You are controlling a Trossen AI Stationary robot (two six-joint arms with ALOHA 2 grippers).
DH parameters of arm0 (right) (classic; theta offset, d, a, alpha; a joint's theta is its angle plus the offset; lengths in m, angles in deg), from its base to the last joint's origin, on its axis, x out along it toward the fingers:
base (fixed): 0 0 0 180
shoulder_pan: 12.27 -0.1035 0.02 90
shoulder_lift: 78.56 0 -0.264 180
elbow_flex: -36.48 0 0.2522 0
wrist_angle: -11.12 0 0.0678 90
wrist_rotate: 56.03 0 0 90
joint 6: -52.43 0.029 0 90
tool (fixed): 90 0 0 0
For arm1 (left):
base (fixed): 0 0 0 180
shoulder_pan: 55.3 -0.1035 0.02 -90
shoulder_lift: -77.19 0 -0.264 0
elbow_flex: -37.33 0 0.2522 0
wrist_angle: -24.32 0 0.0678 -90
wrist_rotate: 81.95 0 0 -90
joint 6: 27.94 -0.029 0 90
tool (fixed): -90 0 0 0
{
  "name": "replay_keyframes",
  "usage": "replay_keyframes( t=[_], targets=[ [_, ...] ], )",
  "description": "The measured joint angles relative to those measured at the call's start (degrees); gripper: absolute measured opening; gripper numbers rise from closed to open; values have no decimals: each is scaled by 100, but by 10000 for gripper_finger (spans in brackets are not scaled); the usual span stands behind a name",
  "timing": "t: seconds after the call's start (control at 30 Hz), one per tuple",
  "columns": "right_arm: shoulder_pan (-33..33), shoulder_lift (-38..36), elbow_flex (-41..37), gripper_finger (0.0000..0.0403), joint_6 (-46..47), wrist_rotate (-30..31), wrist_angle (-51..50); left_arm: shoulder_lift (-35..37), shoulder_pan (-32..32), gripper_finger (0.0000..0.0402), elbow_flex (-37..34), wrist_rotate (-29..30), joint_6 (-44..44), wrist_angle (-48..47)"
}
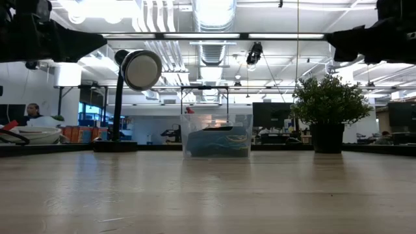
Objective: Pick and place rubber bands into bin
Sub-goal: Return to Home Position
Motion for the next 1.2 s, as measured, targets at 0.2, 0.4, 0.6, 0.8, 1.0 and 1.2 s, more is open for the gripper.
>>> replay_keyframes(
  t=[0.2, 0.4, 0.6, 0.8, 1.0, 1.2],
  targets=[
    [-83, -354, 0, 87, -315, 7, 119, 0, 0, 148, 0, -48, 7, 0],
    [-96, -1117, 2, 87, -338, 11, -422, 0, 0, 148, 0, -58, 4, 2],
    [-221, -1533, 11, 82, -410, 2, -755, 2, 0, 148, -2, -56, 2, 11],
    [-245, -1520, 7, 88, -360, 61, -831, -9, 0, 148, -2, -46, 2, 61],
    [-245, -1520, 7, 85, -287, 63, -825, -8, 0, 148, -2, -43, 7, 65],
    [-243, -1519, 7, 78, -265, 63, -826, -78, 1, 148, -2, -43, 4, 63]
  ],
)
